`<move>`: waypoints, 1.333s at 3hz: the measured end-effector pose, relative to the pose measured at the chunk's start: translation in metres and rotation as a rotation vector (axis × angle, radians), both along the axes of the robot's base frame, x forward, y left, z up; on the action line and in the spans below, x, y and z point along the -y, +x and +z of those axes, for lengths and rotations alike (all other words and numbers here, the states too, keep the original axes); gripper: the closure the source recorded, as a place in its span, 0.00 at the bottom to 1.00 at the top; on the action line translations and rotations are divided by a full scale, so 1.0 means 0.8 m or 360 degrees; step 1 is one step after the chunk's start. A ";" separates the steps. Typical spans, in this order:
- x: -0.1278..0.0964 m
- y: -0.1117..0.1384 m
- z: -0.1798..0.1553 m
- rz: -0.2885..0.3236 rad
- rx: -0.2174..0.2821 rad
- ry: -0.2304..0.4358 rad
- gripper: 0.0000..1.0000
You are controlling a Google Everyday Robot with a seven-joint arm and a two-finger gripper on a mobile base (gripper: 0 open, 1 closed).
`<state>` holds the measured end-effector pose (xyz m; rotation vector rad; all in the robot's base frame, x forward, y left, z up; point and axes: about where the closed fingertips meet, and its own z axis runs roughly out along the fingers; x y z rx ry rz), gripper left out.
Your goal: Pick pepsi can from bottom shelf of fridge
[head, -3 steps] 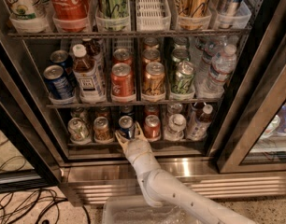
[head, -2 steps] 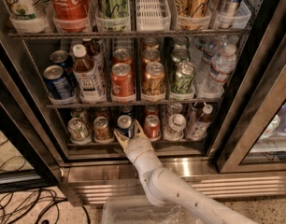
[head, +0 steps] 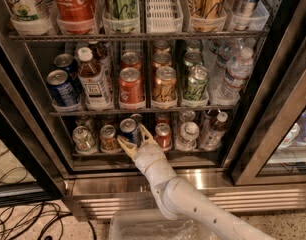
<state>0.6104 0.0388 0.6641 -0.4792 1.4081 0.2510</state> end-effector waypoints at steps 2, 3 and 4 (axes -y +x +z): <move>0.034 -0.040 -0.041 0.0054 -0.0229 -0.0273 1.00; 0.058 -0.063 -0.055 0.0079 -0.0353 -0.0413 1.00; 0.069 -0.082 -0.052 0.0175 -0.0421 -0.0512 1.00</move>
Offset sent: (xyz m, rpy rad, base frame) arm -0.0596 -0.0589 -0.0573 -0.3162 0.2763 0.0442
